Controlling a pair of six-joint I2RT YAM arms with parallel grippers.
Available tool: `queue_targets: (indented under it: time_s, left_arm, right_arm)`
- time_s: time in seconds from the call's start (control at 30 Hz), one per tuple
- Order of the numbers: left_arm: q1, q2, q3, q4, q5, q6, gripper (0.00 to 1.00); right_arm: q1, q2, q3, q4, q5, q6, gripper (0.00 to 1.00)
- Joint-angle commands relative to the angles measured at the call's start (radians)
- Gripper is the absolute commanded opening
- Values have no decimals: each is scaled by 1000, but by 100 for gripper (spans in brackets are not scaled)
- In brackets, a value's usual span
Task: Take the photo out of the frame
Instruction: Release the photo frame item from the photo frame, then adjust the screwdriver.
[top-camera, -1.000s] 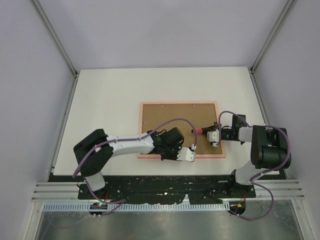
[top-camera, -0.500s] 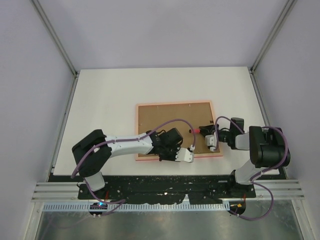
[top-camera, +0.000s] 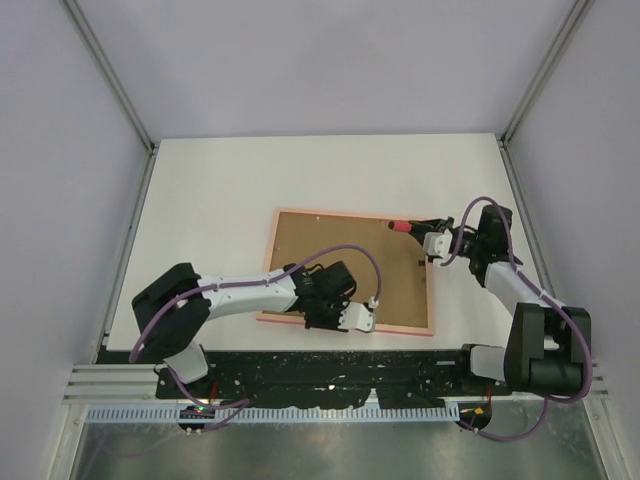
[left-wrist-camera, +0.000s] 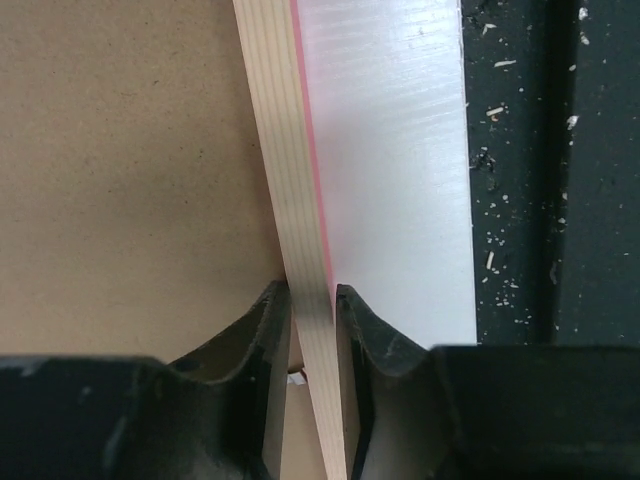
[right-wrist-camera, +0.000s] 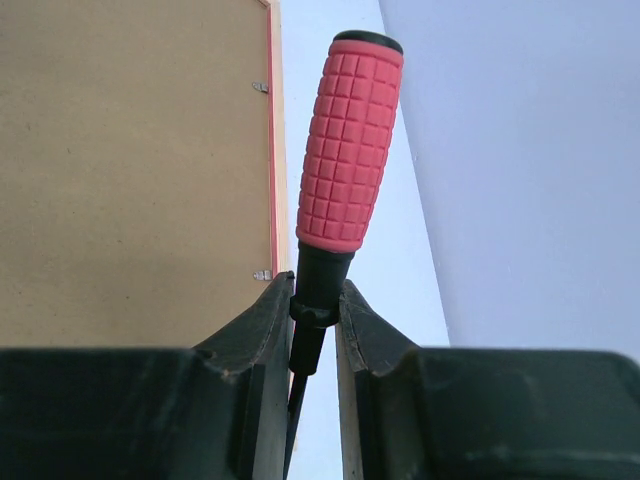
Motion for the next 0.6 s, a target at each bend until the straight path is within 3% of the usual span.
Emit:
queue_targets:
  time_s: [0.0, 0.07, 0.17, 0.27, 0.37, 0.57]
  left_arm:
    - [3, -24, 0, -61, 23, -10, 36]
    - [5, -37, 5, -61, 15, -16, 55]
    - [18, -87, 10, -42, 21, -31, 75]
    - [52, -138, 43, -40, 46, -47, 81]
    - [107, -190, 111, -35, 87, -77, 87]
    - [319, -210, 354, -20, 207, -293, 89]
  right_arm:
    - [-2, -23, 16, -166, -11, 1, 8]
    - [-2, -38, 15, -151, -1, 56, 8]
    - [-2, -66, 39, -97, 0, 316, 8]
    - [0, -106, 85, -89, -19, 548, 8]
    - [3, -124, 154, -69, -1, 906, 8]
    - [27, -110, 309, -118, -45, 1346, 8]
